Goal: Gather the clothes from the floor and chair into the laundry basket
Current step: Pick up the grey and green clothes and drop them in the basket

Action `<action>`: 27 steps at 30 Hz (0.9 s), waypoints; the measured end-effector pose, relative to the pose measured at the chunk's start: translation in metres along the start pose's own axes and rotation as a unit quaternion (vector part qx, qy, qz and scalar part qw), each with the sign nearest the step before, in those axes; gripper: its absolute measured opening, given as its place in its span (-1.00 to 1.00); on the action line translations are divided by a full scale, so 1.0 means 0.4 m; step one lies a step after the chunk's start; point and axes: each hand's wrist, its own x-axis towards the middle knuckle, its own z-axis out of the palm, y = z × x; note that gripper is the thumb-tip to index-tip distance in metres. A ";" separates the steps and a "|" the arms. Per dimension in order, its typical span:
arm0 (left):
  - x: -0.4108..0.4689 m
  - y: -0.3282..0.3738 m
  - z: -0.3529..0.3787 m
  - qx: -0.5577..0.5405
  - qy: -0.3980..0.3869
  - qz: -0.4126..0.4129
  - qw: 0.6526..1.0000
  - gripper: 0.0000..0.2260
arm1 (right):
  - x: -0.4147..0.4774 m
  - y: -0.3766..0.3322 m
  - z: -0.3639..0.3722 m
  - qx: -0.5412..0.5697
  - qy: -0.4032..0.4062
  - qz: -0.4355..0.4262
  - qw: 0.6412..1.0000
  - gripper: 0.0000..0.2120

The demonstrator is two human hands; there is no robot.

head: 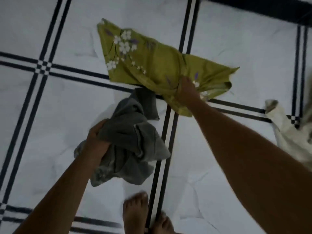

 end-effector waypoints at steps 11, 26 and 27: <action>-0.115 -0.077 -0.028 -0.110 -0.003 -0.155 0.982 -0.72 | -0.295 0.234 0.122 0.103 -0.006 0.049 0.993 -0.59; -0.956 0.917 0.194 0.080 -0.269 -0.068 0.957 -0.76 | -1.405 0.127 -0.937 0.826 0.311 0.236 0.406 -0.40; -1.039 0.994 0.225 0.089 -0.283 -0.045 0.954 -0.89 | -1.480 0.129 -0.974 0.835 0.313 0.245 0.380 -0.43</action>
